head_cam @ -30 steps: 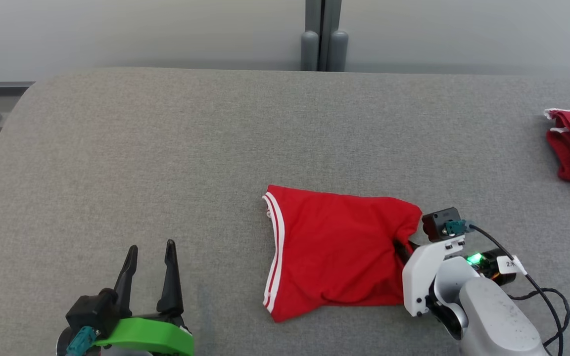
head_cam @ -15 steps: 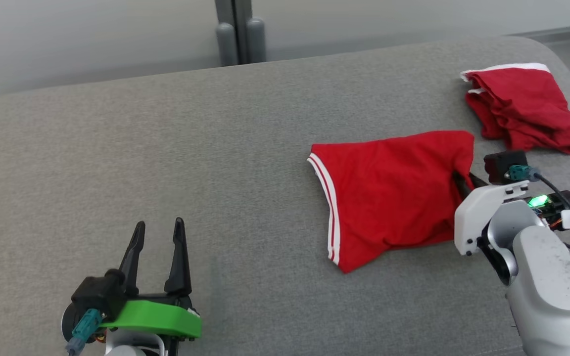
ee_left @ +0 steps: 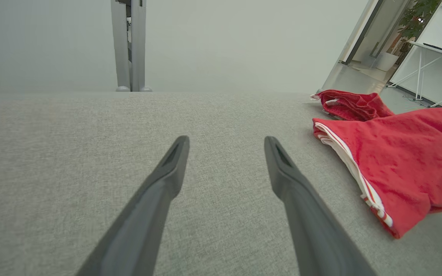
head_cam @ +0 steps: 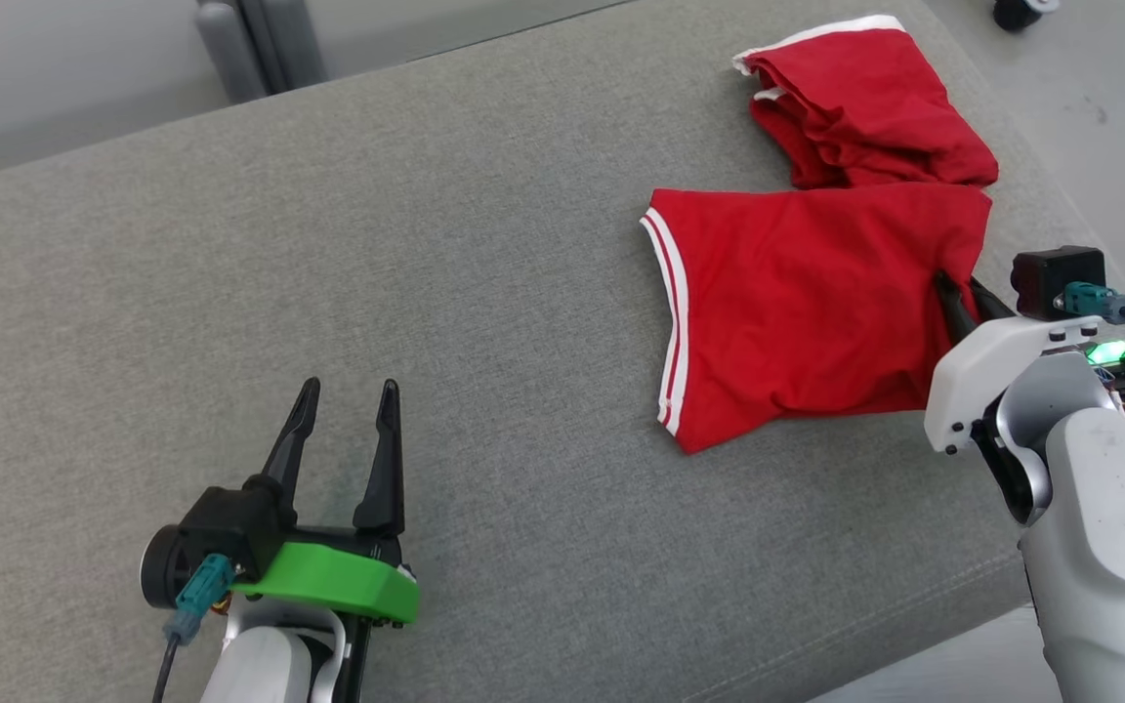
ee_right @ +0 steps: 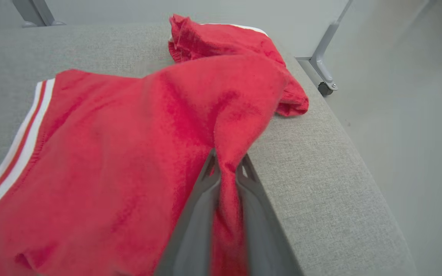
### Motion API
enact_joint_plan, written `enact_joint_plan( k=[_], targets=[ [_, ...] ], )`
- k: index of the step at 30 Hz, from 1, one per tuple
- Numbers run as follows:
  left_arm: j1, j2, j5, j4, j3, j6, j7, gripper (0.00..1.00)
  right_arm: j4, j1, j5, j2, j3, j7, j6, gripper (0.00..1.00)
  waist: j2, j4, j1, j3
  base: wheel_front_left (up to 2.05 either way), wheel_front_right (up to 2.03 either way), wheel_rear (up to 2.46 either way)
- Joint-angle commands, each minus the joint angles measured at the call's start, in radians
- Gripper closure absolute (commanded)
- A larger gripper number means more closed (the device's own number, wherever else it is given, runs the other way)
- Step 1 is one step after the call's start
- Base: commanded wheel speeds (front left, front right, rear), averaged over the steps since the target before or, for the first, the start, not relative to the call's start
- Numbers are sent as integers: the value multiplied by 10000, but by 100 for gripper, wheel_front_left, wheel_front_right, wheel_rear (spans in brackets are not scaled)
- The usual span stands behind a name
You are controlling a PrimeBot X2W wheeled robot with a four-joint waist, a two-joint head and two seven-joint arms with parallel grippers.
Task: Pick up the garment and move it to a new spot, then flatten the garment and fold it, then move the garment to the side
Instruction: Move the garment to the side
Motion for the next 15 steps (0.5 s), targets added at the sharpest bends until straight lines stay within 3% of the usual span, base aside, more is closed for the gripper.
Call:
enact_joint_plan(
  k=[1, 8, 15],
  targets=[
    [-163, 42, 127, 54, -3, -43, 1, 0, -81, -261, -81, 50, 49, -121, -17, 100, -1, -424, 0, 448, 0, 0, 0],
    [-95, 42, 74, 250, -98, -88, 1, 0, -300, -1045, -126, 6, 699, -34, -17, 100, -1, -116, 0, 299, 0, 0, 0],
    [116, 42, -280, 261, -392, -46, 1, 0, -287, -2325, -36, -556, 1338, 630, -17, 100, -1, 519, 0, -8, 0, 0, 0]
  ],
)
